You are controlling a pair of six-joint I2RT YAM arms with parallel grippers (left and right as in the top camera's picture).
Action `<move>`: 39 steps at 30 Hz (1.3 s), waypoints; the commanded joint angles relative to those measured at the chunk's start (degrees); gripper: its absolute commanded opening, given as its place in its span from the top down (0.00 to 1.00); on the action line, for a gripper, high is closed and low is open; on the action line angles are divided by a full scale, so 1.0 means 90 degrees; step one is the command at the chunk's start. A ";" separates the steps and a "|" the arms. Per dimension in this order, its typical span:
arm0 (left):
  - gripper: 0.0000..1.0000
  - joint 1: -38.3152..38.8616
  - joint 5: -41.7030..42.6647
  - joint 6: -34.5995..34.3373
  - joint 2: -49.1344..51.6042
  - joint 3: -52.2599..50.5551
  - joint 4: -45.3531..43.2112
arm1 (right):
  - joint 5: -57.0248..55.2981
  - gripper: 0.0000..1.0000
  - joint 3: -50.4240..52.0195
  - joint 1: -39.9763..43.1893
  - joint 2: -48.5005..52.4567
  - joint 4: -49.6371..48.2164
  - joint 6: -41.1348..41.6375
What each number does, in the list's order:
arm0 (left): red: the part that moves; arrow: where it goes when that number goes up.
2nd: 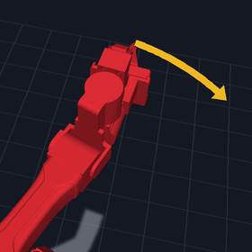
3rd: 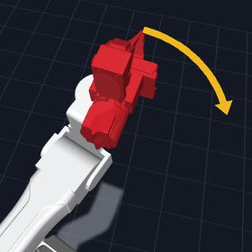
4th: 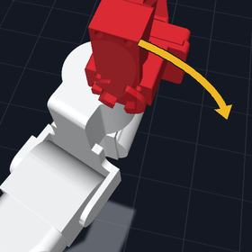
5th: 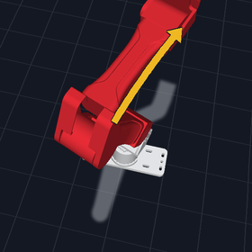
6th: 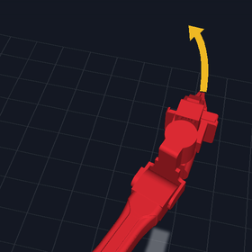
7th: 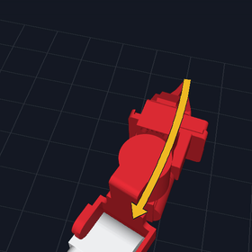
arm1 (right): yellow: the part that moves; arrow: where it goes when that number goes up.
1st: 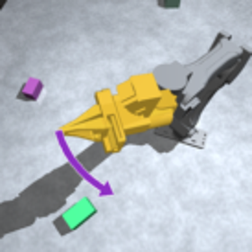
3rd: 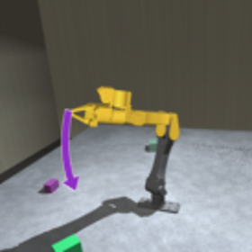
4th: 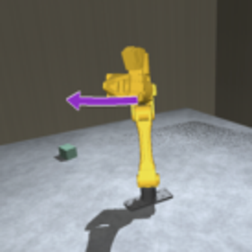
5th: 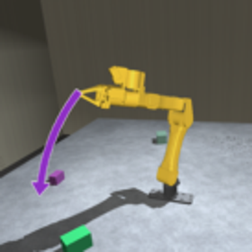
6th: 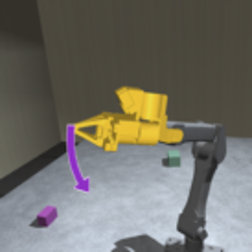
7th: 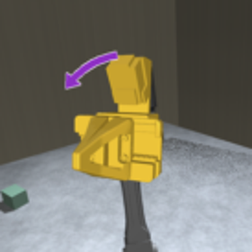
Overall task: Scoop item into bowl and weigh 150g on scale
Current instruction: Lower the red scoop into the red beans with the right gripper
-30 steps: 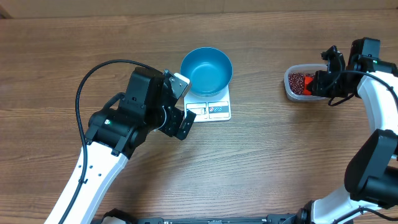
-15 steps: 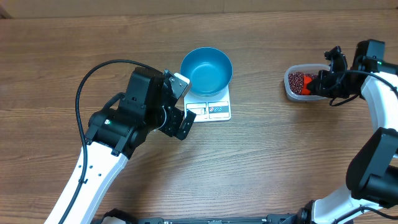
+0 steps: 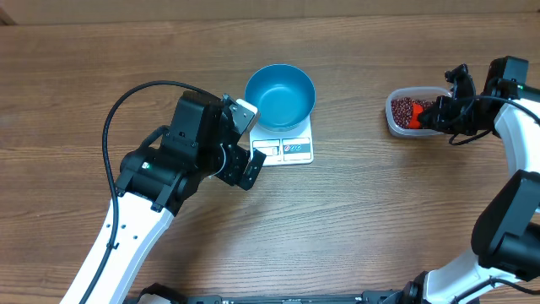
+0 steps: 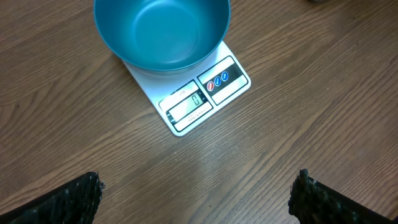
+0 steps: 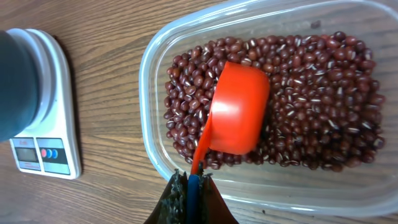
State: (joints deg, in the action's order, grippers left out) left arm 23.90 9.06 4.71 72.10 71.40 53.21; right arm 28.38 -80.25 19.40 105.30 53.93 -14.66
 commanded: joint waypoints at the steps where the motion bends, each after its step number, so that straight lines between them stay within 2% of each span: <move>1: 0.00 -0.0029 0.0097 0.0121 -0.0010 -0.0036 0.0012 | 0.0384 0.96 0.0041 -0.0022 0.0172 -0.0061 -0.0046; 14: 0.00 -0.0029 0.0097 0.0121 -0.0010 -0.0036 0.0012 | 0.0393 0.96 0.0041 0.0068 0.0175 0.0044 0.0010; 24: 0.00 -0.0029 0.0097 0.0121 -0.0010 -0.0034 0.0012 | 0.0959 0.96 0.0051 0.0410 0.0175 0.0102 -0.0007; 39: 0.01 -0.0029 0.0097 0.0121 -0.0010 -0.0036 0.0012 | 0.0959 0.96 0.0430 0.0437 0.0182 -0.0199 -0.0022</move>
State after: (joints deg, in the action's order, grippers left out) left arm 23.90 9.06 4.73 72.10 71.40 53.21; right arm 36.51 -77.76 23.75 106.48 52.29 -14.66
